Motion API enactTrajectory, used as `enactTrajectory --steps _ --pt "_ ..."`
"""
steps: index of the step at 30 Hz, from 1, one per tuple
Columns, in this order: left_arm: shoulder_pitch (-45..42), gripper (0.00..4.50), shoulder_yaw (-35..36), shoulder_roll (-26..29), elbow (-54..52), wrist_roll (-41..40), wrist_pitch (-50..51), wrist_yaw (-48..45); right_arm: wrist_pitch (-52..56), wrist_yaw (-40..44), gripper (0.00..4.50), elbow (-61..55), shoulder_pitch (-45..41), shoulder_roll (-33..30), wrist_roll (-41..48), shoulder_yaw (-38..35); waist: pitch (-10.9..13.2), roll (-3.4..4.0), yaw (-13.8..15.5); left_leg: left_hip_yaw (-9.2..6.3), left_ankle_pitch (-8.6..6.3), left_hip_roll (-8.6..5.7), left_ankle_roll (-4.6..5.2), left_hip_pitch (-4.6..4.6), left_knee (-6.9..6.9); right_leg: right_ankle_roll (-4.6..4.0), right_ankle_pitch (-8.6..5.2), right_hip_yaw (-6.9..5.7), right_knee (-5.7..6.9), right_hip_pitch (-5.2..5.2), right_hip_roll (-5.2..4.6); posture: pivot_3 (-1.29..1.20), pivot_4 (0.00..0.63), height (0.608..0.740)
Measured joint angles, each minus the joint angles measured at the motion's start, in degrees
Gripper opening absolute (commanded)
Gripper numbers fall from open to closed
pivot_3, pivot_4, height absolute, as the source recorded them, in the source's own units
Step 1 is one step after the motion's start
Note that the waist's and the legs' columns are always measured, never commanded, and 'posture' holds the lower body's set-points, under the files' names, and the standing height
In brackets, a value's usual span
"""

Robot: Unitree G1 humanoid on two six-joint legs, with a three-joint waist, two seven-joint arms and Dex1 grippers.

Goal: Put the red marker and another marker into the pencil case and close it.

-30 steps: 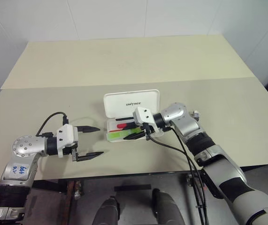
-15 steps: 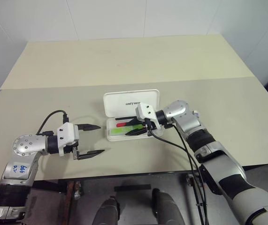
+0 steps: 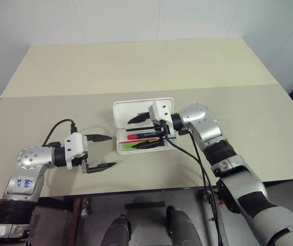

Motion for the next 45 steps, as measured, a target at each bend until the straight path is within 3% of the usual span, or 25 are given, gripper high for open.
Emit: enactTrajectory --steps 9,15,21,29,45 --pt "-0.92 4.50 -0.98 -0.67 0.42 0.01 -0.06 0.11 19.27 -4.79 4.49 -25.24 13.00 -9.96 10.58 -6.75 0.00 -0.01 0.21 -0.06 -0.01 -0.01 0.00 -0.03 0.01 -0.03 -0.02 -0.02 -0.02 0.03 0.00 0.00 0.150 0.740" --pt "-1.64 4.50 -1.73 -2.62 1.61 0.01 -0.07 0.30 23.48 -24.40 4.49 -33.56 26.53 -11.99 9.23 -17.41 -0.01 -0.02 0.20 0.03 0.00 -0.02 0.00 0.00 0.04 -0.04 -0.02 0.03 -0.02 0.03 -0.02 0.00 0.150 0.740" --pt "-3.85 4.50 -3.79 -4.50 2.73 0.01 -0.10 -0.18 18.29 -43.24 4.49 -33.85 31.96 -7.93 2.53 -22.96 -0.01 -0.03 0.26 0.01 0.00 -0.03 0.01 0.05 0.06 -0.06 -0.02 0.05 -0.11 0.05 -0.01 0.00 0.150 0.740" --pt "-7.90 4.50 -5.51 -6.06 6.72 0.26 -1.15 -1.78 14.96 -59.76 4.49 -30.70 34.28 -3.57 -2.68 -26.16 -0.01 -0.03 0.25 0.01 0.00 -0.03 0.01 0.05 0.03 -0.07 -0.01 0.07 0.05 0.07 0.00 0.00 0.150 0.740" --pt "-8.77 4.50 -5.68 -6.63 8.54 0.87 -2.15 -2.05 16.26 -72.70 4.49 -27.33 37.19 2.70 -3.59 -26.03 -0.01 -0.02 0.14 0.00 0.00 -0.01 0.03 0.07 -0.02 -0.08 -0.01 0.08 0.03 0.08 0.02 0.00 0.150 0.740"
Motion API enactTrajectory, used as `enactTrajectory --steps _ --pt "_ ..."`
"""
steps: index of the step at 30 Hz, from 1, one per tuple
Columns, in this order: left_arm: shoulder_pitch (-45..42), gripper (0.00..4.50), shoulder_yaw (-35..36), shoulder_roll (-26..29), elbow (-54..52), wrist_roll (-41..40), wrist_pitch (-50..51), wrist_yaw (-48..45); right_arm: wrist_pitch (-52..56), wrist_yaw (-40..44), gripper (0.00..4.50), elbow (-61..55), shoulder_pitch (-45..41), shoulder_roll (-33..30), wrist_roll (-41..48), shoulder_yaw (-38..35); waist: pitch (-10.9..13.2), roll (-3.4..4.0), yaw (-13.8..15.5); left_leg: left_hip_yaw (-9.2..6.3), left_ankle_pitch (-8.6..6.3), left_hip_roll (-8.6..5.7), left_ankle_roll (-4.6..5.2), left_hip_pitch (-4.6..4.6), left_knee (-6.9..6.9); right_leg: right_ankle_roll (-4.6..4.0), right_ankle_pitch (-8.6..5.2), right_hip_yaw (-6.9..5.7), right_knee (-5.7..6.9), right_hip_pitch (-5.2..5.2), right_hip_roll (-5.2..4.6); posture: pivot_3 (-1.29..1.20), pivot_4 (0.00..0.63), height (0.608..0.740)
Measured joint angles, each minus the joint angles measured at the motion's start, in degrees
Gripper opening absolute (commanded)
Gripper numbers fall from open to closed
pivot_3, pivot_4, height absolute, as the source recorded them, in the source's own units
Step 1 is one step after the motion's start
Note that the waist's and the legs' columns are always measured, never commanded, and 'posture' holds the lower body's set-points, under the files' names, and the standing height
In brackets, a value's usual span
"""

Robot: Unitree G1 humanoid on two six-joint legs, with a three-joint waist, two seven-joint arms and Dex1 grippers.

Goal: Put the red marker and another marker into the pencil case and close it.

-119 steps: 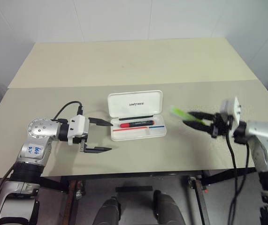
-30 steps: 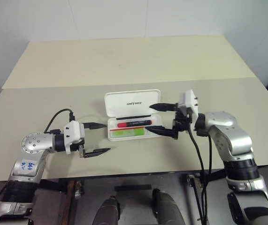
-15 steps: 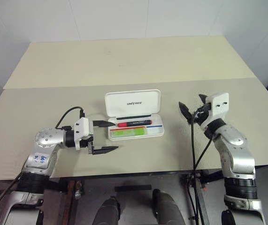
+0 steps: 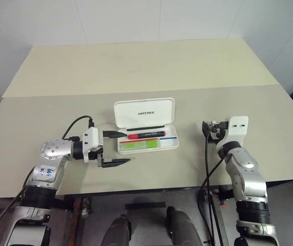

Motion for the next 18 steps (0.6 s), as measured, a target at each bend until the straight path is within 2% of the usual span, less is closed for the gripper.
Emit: enactTrajectory --steps 3,6,8,15,16,18 --pt "0.01 4.50 0.00 0.00 -0.02 0.01 0.00 0.12 0.55 -0.94 4.49 0.58 0.10 0.68 -0.01 0.05 0.00 0.00 0.04 0.00 0.00 -0.01 0.00 0.00 0.01 0.00 0.00 0.00 -0.01 0.01 -0.01 0.00 0.150 0.740" --pt "0.12 4.50 0.00 0.00 -0.07 0.01 0.00 0.17 0.62 -1.34 3.90 1.31 0.08 0.83 0.03 0.01 0.00 0.00 0.03 0.00 0.00 -0.01 0.00 0.00 0.00 0.00 0.00 0.00 -0.01 0.01 0.00 0.00 0.150 0.740" --pt "0.15 4.50 0.01 0.00 -0.12 0.02 0.00 0.21 0.64 -1.46 3.27 1.33 0.03 0.97 0.09 -0.03 0.00 0.00 0.03 -0.01 0.00 0.00 0.00 0.00 0.00 0.00 0.00 0.00 -0.01 0.01 0.00 0.00 0.150 0.740" --pt "0.16 4.50 0.01 0.00 -0.18 0.05 0.00 0.82 0.81 -1.54 0.57 1.77 -0.47 0.99 0.65 -0.13 0.00 0.00 -0.01 -0.01 0.00 0.00 0.00 0.01 0.01 0.00 0.00 0.00 -0.01 0.01 0.00 0.00 0.150 0.740" --pt "0.17 4.50 0.01 0.00 -0.18 0.06 0.00 0.87 0.81 -1.55 0.37 1.89 -0.60 0.99 0.66 -0.13 0.00 0.00 -0.01 -0.01 0.00 0.00 0.00 0.01 0.01 0.00 0.00 0.00 -0.02 0.01 0.00 0.00 0.150 0.740" --pt "0.18 4.50 0.01 0.00 -0.21 0.06 0.00 0.96 0.80 -1.56 0.37 2.19 -0.89 0.98 0.67 -0.13 0.00 0.00 -0.01 -0.01 0.00 0.00 0.00 0.01 0.01 0.00 0.00 0.00 -0.02 0.01 0.00 0.00 0.150 0.740"
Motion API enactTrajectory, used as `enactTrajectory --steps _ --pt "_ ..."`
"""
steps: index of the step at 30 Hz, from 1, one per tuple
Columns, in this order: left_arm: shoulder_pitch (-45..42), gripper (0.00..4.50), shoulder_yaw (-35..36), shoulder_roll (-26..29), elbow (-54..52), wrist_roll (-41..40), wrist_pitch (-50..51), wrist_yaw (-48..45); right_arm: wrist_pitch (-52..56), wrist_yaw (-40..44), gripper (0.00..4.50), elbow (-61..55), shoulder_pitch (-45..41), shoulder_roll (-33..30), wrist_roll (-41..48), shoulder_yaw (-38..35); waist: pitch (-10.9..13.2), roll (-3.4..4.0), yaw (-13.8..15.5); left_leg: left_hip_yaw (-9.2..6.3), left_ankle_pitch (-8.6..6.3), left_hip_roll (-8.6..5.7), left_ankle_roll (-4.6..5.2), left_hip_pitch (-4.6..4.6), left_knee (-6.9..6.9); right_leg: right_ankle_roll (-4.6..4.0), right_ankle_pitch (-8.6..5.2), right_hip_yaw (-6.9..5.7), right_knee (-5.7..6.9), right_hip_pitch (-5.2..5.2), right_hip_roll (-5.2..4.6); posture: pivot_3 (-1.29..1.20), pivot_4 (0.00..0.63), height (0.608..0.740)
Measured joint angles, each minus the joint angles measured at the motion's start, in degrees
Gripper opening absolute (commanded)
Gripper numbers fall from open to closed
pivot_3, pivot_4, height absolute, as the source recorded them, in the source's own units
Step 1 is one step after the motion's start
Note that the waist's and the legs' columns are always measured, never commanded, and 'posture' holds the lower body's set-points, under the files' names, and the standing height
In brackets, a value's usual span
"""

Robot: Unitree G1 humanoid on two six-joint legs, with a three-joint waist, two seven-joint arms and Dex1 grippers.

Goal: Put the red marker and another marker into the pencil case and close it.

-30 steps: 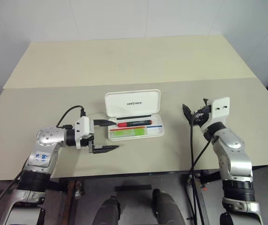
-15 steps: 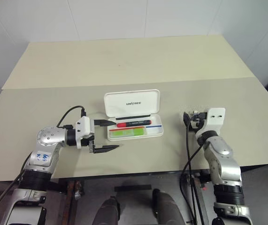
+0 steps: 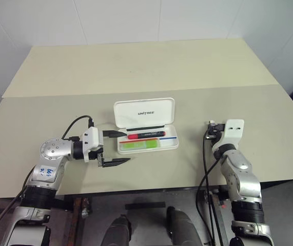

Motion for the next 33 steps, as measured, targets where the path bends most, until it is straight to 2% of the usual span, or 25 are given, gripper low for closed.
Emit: enactTrajectory --steps 3,5,13,21,23,27,33 --pt "0.01 4.50 0.00 0.00 -0.01 0.00 -0.02 0.18 -0.05 0.05 0.37 0.08 -0.18 -0.04 0.00 0.02 0.00 0.00 0.02 0.00 0.00 0.00 0.00 0.00 -0.01 0.00 0.00 0.00 0.00 0.00 0.00 0.00 0.150 0.740" --pt "0.01 4.50 0.00 0.00 -0.02 0.01 -0.07 0.27 -0.16 3.44 0.37 0.88 -0.87 -1.49 0.79 0.55 0.00 0.00 -0.03 0.01 0.00 -0.01 0.00 -0.02 0.00 0.00 0.00 0.01 -0.02 0.00 0.00 0.00 0.150 0.740" --pt "0.31 4.50 0.08 0.04 -0.11 0.00 -0.41 0.29 -7.33 34.97 0.37 4.99 -6.71 -17.11 4.16 9.02 0.01 0.01 0.03 0.01 -0.02 0.02 0.03 -0.02 -0.02 0.03 0.01 -0.03 -0.38 0.09 0.04 0.00 0.150 0.740" --pt "1.90 4.50 0.33 0.33 -2.19 0.00 -0.38 0.71 -19.35 61.69 0.37 15.23 -13.18 -21.26 6.20 14.71 0.02 0.01 -0.16 0.06 -0.02 0.02 0.03 -0.02 0.01 0.12 0.07 -0.01 -0.40 0.11 0.03 0.00 0.150 0.740" --pt "2.45 4.50 0.38 0.40 -2.36 0.00 -0.28 1.03 -22.28 66.25 0.37 18.27 -15.78 -21.27 6.15 16.03 0.02 0.01 -0.13 0.06 -0.02 0.04 0.03 0.00 0.01 0.11 0.06 -0.01 -0.42 0.10 0.04 0.00 0.150 0.740" --pt "2.75 4.50 0.44 0.61 -2.66 -0.01 -0.04 1.43 -26.26 71.08 0.37 23.29 -19.49 -20.17 5.67 17.51 0.02 0.01 0.02 0.05 -0.02 0.03 0.03 -0.01 0.03 0.11 0.07 -0.01 -0.40 0.11 0.04 0.00 0.150 0.740" --pt "3.01 4.50 0.67 0.69 -4.27 -0.01 0.43 2.00 -29.36 74.05 0.37 29.00 -22.67 -17.51 4.11 19.08 0.02 0.01 0.03 0.05 -0.02 0.02 0.02 -0.04 0.00 0.11 0.08 -0.01 -0.33 0.10 0.03 0.00 0.150 0.740"
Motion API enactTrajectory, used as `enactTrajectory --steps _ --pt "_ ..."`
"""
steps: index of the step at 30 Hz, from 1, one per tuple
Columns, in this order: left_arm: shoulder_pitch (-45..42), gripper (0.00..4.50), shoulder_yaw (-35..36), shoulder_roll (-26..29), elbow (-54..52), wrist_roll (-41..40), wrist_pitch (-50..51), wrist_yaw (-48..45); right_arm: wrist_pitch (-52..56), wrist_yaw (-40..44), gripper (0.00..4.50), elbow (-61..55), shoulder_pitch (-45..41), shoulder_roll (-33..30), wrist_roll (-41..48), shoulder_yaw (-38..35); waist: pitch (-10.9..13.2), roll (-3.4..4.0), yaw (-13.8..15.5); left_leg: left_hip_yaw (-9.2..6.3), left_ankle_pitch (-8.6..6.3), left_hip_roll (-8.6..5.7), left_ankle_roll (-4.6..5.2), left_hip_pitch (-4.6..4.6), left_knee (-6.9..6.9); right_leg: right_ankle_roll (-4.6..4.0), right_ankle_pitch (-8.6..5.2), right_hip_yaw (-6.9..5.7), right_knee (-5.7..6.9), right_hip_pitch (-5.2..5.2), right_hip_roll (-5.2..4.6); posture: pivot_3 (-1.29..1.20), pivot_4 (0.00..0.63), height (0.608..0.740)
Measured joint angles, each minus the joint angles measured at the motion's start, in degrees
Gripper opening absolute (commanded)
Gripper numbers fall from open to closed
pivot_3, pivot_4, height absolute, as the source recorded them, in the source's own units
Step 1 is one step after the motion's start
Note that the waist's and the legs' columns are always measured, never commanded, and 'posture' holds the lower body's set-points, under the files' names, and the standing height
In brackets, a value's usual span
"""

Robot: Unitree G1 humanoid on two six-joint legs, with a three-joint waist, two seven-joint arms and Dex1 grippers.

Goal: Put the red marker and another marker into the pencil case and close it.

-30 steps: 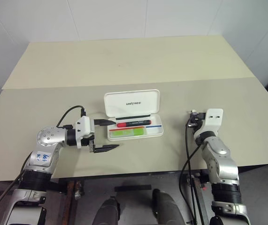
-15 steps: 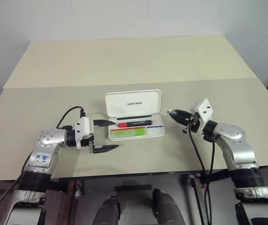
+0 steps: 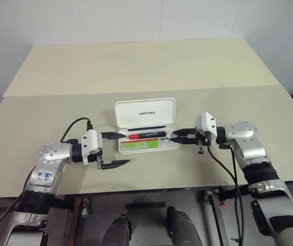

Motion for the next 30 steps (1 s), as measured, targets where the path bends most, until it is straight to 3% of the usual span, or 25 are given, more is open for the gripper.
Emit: enactTrajectory --steps 11,12,22,30 --pt "1.65 4.50 0.55 1.09 -1.61 -0.02 0.70 1.11 -3.13 2.83 0.37 7.34 -2.28 -0.06 -1.11 0.18 0.00 0.00 -0.04 0.01 0.00 0.00 0.00 0.00 0.01 0.00 0.00 0.00 0.00 0.00 0.00 0.00 0.150 0.740" --pt "1.64 4.50 0.61 1.13 -1.88 -0.04 0.70 1.15 -3.24 2.92 1.09 7.88 -2.43 -0.08 -1.11 0.17 0.00 0.00 -0.06 0.01 0.00 0.01 0.00 0.00 0.01 0.00 0.00 0.00 0.00 0.00 0.00 0.00 0.150 0.740" --pt "1.53 4.50 0.60 1.19 -1.94 -0.03 1.05 1.27 -3.86 3.08 4.47 7.97 -3.79 0.72 -1.08 0.03 0.00 0.00 -0.03 0.01 0.00 0.00 -0.01 -0.01 0.01 0.00 0.00 0.00 0.01 0.00 0.00 0.00 0.150 0.740" --pt "1.16 4.50 0.61 1.28 -1.90 -0.03 1.05 1.53 -2.86 1.80 4.47 3.13 -2.31 0.02 0.59 -2.40 0.00 0.00 0.02 0.01 0.00 0.00 -0.01 -0.01 0.01 0.00 0.00 0.00 0.01 -0.01 0.00 0.00 0.150 0.740"
